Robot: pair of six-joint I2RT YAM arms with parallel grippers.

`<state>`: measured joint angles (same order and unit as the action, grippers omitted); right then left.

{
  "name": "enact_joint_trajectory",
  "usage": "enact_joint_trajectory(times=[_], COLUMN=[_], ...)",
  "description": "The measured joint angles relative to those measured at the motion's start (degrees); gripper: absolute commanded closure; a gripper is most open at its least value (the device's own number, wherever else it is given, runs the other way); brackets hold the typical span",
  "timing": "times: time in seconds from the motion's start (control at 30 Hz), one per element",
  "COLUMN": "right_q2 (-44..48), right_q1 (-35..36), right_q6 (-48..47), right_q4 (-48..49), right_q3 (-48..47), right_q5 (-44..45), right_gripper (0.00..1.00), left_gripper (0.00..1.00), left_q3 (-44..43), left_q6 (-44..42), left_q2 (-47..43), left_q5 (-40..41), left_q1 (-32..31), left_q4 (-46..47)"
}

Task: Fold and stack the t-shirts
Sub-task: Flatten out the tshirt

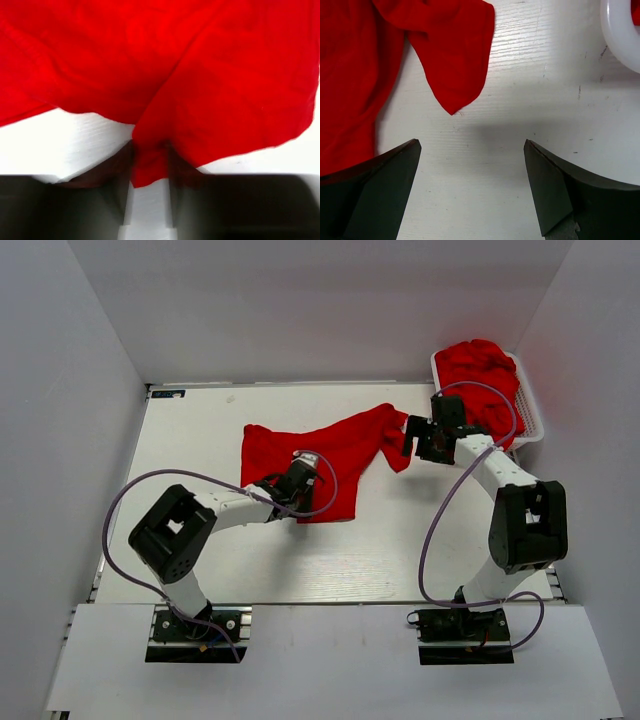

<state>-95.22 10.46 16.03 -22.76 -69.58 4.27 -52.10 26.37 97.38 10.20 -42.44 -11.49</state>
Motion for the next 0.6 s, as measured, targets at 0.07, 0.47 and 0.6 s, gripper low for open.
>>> enact_joint_trajectory(times=[0.07,0.47,0.6], right_q2=[0.2,0.3,-0.5], right_q1=[0.0,0.0,0.1], right_q6=[0.0,-0.2,-0.2], right_q4=[0.0,-0.2,-0.2], right_q3=[0.0,0.0,-0.2], right_q5=[0.2,0.5,0.5], right_gripper=[0.10,0.10,0.10], left_gripper=[0.95,1.00,1.00], left_q3=[-0.4,-1.9,-5.2], left_q6=[-0.5,-1.8,-3.3], left_q2=[0.6,-3.0,-6.9], left_q5=[-0.2,-3.2,-3.6], left_q1=[0.1,0.1,0.1], left_q4=[0.0,-10.4,-13.9])
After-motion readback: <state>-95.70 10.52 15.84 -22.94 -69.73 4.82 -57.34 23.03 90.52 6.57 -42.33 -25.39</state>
